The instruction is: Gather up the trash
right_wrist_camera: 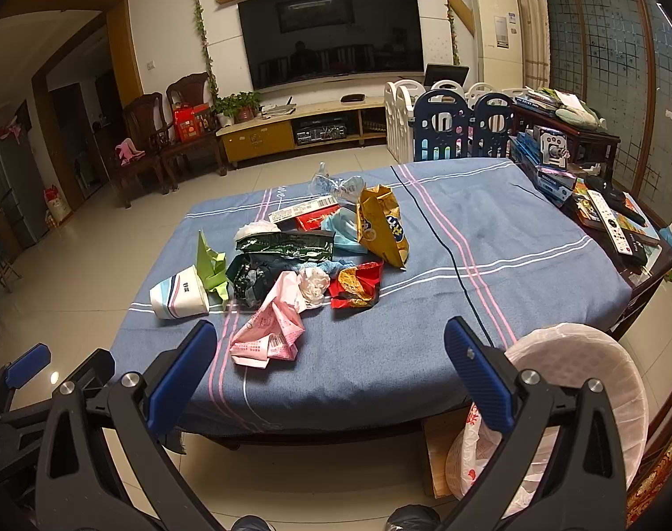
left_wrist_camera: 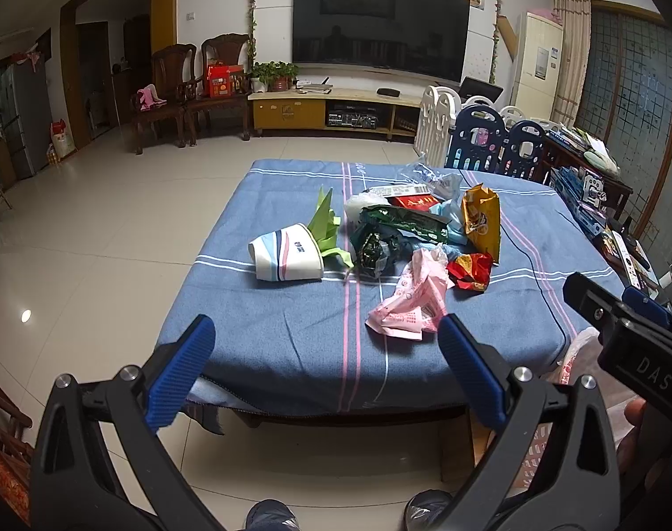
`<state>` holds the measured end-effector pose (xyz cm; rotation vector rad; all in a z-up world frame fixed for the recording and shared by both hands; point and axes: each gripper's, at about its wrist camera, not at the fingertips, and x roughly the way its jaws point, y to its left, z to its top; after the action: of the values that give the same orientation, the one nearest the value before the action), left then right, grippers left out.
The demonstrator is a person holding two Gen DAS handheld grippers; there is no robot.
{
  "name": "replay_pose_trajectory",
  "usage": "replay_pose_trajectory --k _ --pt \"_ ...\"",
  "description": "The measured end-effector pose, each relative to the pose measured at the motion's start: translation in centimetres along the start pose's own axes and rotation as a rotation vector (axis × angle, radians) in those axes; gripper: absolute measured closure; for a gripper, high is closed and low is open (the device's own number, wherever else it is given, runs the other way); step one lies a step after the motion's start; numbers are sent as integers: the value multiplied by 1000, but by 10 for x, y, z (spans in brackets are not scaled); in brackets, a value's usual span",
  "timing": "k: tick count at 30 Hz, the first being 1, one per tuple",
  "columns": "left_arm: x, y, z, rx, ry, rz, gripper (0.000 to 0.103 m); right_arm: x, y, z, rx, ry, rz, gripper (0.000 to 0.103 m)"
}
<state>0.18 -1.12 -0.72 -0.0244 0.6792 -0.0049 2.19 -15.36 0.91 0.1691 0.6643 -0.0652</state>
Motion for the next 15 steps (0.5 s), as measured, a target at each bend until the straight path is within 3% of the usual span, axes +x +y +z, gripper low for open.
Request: replay_pose_trajectory --k 15 --pt "0 0 -1 3 6 1 3 1 5 -2 3 1 2 3"
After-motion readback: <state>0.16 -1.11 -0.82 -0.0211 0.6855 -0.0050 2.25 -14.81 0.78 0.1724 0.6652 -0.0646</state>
